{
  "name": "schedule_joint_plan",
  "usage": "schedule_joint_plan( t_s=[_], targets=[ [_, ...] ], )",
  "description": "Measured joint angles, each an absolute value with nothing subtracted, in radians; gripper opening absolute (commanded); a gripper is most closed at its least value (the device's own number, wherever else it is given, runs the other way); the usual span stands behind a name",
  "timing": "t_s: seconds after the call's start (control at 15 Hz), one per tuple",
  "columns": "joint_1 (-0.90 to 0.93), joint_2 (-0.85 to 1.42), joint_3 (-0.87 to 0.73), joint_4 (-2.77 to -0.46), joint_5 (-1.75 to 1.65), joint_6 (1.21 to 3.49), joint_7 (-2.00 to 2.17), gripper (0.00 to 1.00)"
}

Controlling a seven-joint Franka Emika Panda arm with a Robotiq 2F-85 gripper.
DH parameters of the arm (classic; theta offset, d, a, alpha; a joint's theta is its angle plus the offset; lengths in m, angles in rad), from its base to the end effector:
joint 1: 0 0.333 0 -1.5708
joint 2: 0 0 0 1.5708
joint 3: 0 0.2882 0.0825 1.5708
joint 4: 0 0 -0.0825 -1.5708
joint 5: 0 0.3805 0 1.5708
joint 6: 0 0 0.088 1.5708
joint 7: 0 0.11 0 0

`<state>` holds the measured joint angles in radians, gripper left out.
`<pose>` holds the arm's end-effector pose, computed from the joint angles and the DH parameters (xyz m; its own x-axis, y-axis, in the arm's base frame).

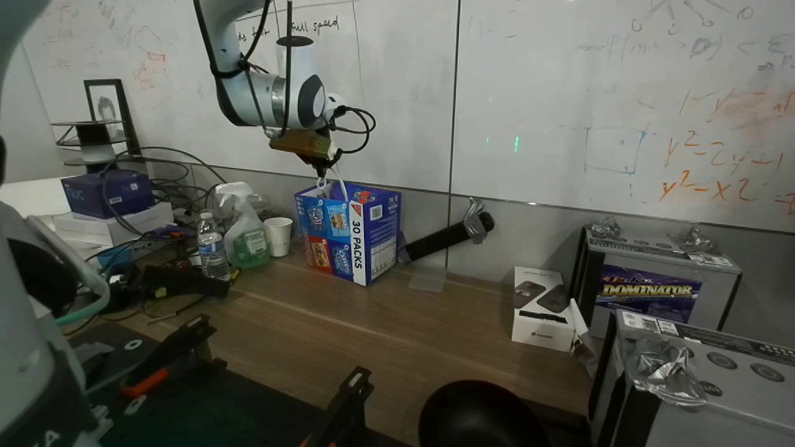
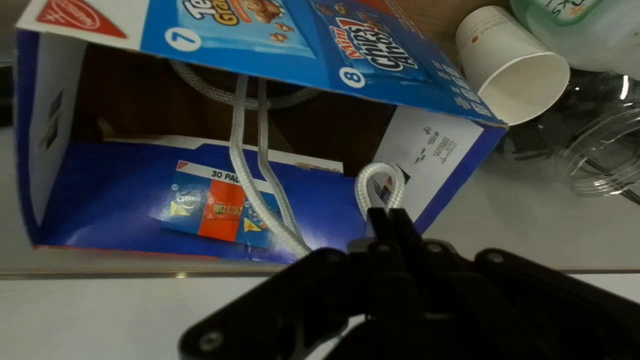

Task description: Put the white strings inside the box.

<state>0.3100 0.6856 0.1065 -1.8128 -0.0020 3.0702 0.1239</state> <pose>0.6198 0.2661 0.2061 0.8301 0.1731 0.5301 0.2828 -0.9500 -0.1326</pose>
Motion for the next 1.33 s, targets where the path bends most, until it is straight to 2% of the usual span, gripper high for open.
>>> schedule_joint_plan(
  t_s=[0.13,0.73,1.0,1.33],
  targets=[
    [0.309,0.711,0.095,-1.792,-0.002,3.06,0.124,0.34],
    [0.328,0.742,0.044,-1.742,-0.01,2.983,0.13,0.99],
    [0.387,0.655,-0.057,-1.751,-0.102,2.792,0.135,1.0],
    [0.392,0.407,-0.102,-1.839,-0.247,2.411,0.133,1.0]
  ],
)
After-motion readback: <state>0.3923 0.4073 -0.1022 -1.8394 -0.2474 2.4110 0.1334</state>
